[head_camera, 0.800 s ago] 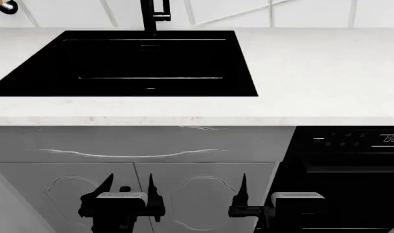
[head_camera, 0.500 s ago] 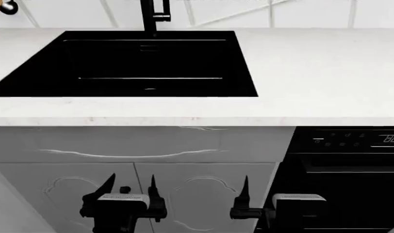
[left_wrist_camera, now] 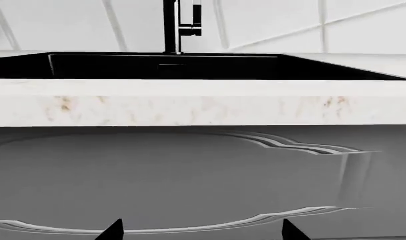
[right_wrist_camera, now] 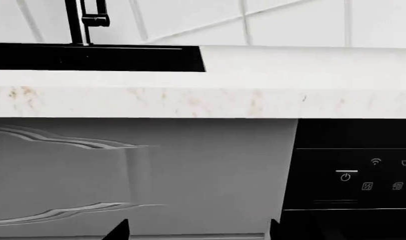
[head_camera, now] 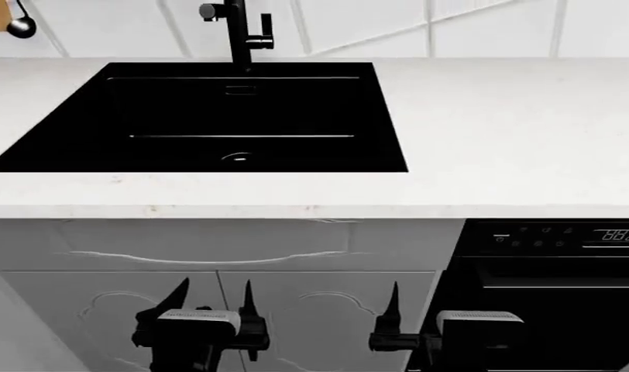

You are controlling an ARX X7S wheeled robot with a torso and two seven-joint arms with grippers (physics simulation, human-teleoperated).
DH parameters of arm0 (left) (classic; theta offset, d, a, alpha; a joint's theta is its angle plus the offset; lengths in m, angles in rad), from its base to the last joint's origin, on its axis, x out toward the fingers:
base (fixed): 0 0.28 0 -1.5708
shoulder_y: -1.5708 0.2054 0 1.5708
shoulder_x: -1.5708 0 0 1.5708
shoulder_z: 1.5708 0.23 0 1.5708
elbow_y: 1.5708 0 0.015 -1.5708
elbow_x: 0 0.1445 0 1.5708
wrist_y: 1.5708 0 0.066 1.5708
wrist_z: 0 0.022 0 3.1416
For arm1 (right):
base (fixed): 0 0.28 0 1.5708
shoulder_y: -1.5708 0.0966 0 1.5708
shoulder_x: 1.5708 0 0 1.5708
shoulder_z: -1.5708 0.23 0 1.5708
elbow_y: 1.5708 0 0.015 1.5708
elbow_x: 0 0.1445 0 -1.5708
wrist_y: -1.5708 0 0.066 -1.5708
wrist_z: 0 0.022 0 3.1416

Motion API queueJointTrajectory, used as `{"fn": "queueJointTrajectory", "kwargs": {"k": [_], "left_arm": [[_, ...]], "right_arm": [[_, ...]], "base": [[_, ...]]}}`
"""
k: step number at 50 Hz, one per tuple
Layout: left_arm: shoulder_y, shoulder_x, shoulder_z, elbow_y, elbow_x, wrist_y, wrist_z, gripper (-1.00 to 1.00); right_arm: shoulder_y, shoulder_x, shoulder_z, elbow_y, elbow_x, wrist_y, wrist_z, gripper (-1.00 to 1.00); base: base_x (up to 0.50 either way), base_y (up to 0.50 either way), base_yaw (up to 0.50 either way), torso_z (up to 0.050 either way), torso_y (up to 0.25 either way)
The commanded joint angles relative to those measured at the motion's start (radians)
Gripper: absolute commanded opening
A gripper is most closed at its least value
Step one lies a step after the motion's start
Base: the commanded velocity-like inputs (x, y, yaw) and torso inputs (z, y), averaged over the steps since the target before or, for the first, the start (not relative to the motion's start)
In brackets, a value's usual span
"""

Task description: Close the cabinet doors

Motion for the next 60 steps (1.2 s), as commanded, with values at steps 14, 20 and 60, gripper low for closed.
{"fn": "queueJointTrajectory", "kwargs": {"k": [14,20,60], "left_arm": [[-0.008,-0.043,0.035,0.068,-0.030,-0.044,-0.027,1.00],[-0.096,-0.086,0.005,0.290,-0.039,-0.199,-0.054,1.00],[-1.136,-0.170,-0.116,0.714,-0.193,-1.139,-0.100,1.00]], "right_arm": [[-0.004,0.045,-0.027,-0.086,-0.007,0.029,0.060,1.00],[0.062,0.085,-0.013,-0.340,-0.024,0.232,0.078,1.00],[1.087,0.218,0.020,-0.801,0.057,1.286,-0.006,1.00]], "base": [[0.00,0.00,0.00,0.050,0.009],[0.00,0.00,0.00,0.050,0.008],[0.00,0.00,0.00,0.050,0.009]]}}
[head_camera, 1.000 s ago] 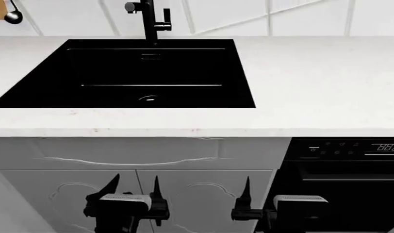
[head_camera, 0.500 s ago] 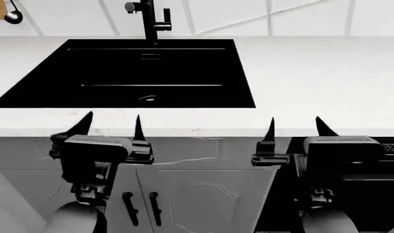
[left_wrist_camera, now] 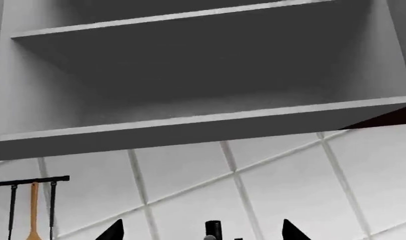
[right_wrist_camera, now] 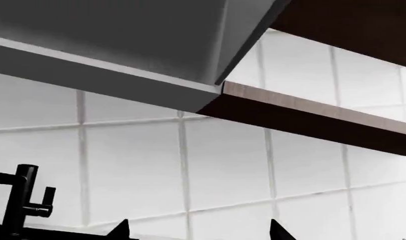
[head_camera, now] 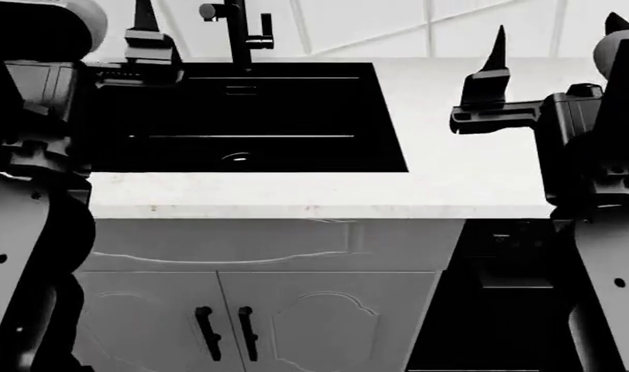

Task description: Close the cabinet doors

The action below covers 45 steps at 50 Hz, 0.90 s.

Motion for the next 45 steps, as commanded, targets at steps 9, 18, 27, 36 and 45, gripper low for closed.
{"fn": "queueJointTrajectory", "kwargs": {"k": [9,18,27,36,45], "left_arm": [[-0.481,-0.024,-0.039,0.059,-0.055,-0.274,-0.018,1.00],[-0.590,-0.032,-0.070,0.057,-0.055,-0.313,-0.034,1.00],[-0.609,-0.042,-0.070,0.081,-0.068,-0.336,-0.030,1.00],[-0.605,-0.048,-0.069,0.084,-0.075,-0.341,-0.027,1.00],[-0.595,-0.054,-0.062,0.084,-0.076,-0.332,-0.030,1.00]], "right_arm": [[0.471,0.018,-0.011,-0.099,0.041,0.339,-0.031,1.00],[0.589,0.011,0.024,-0.126,0.052,0.406,-0.040,1.00],[0.621,0.011,0.039,-0.163,0.090,0.440,-0.023,1.00],[0.622,0.030,0.098,-0.155,0.252,0.440,0.077,1.00],[0.624,0.075,0.098,-0.151,0.379,0.436,0.181,1.00]], "base": [[0.00,0.00,0.00,0.006,0.001],[0.00,0.00,0.00,0.000,0.000],[0.00,0.00,0.00,0.000,0.000],[0.00,-0.05,0.00,0.000,0.000],[0.00,-0.28,0.00,0.000,0.000]]}}
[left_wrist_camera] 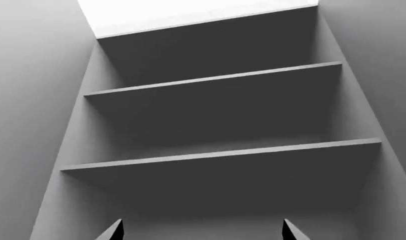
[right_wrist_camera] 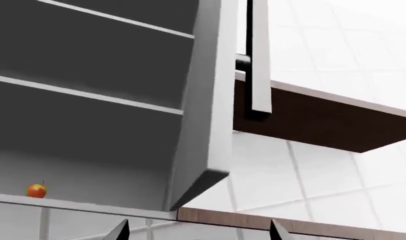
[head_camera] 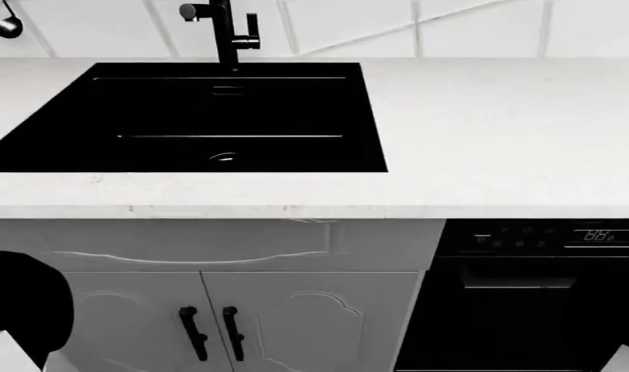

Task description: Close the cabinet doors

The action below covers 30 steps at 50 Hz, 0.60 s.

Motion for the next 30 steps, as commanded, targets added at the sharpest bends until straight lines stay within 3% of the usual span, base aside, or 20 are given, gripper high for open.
{"fn": "queueJointTrajectory", "kwargs": {"k": [1,6,15,30], "left_arm": [[-0.006,-0.011,0.002,0.003,0.000,-0.005,-0.002,1.00],[-0.007,-0.011,-0.003,0.001,-0.003,-0.004,-0.003,1.00],[0.003,-0.019,0.001,0.004,-0.005,0.004,-0.003,1.00],[-0.017,-0.024,-0.001,0.002,-0.014,-0.007,-0.005,1.00]], "right_arm": [[0.019,0.040,0.006,-0.001,0.145,0.009,0.105,1.00],[0.023,0.057,0.029,0.032,0.266,0.012,0.189,1.00],[0.033,0.084,0.053,0.053,0.416,0.005,0.293,1.00],[0.043,0.103,0.047,0.076,0.491,-0.015,0.354,1.00]], "base": [[0.00,0.00,0.00,0.000,0.000],[0.04,0.00,0.00,0.000,0.000],[0.50,0.00,0.00,0.000,0.000],[0.50,0.00,0.00,0.000,0.001]]}}
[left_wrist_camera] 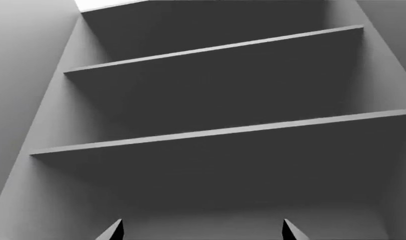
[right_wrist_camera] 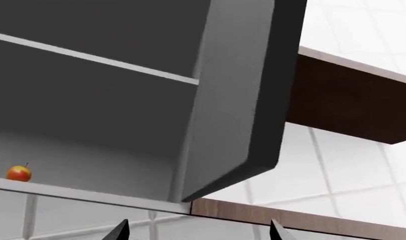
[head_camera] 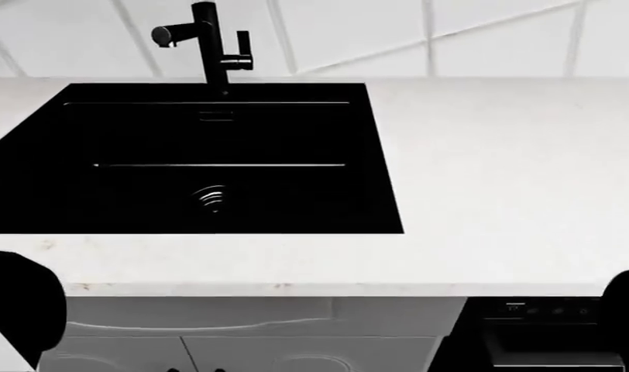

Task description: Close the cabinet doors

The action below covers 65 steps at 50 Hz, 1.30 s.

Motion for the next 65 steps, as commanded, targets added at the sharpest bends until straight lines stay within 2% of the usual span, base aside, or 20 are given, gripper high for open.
{"fn": "queueJointTrajectory", "kwargs": {"k": [1,27,31,39,45,48,57,65], "left_arm": [[-0.013,-0.005,-0.002,0.000,-0.007,-0.008,-0.001,1.00],[-0.016,-0.012,-0.007,-0.005,-0.016,0.000,-0.004,1.00],[-0.020,-0.015,-0.007,-0.004,-0.017,-0.002,-0.005,1.00],[-0.027,-0.018,-0.012,0.006,-0.024,-0.020,-0.007,1.00],[-0.031,-0.019,-0.014,0.007,-0.028,-0.028,-0.009,1.00],[-0.034,-0.019,-0.013,0.004,-0.028,-0.028,-0.011,1.00],[-0.032,-0.019,0.005,-0.004,-0.027,-0.016,-0.017,1.00],[-0.038,-0.014,0.020,-0.007,-0.027,-0.019,-0.025,1.00]], "right_arm": [[0.010,0.017,-0.001,0.020,0.080,-0.011,0.061,1.00],[0.018,0.055,-0.011,0.035,0.180,-0.035,0.142,1.00],[0.023,0.082,-0.046,0.032,0.158,-0.053,0.157,1.00],[0.046,0.095,0.015,0.044,0.187,-0.016,0.201,1.00],[0.053,0.160,0.029,0.113,0.287,0.011,0.352,1.00],[0.016,0.172,0.091,0.134,0.337,0.000,0.390,1.00],[-0.200,0.236,0.201,0.115,0.274,-0.269,0.193,1.00],[-0.191,0.287,0.310,0.156,0.306,-0.262,0.192,1.00]], "base": [[0.50,0.00,0.00,0.000,0.000],[0.50,0.00,0.00,0.000,0.002],[0.05,0.00,0.00,0.000,0.007],[0.00,0.00,0.00,0.000,0.001],[0.00,0.00,0.00,0.000,0.000],[0.00,0.00,0.00,0.000,0.000],[0.00,0.00,0.00,0.000,0.000],[0.00,0.00,0.00,0.000,0.000]]}}
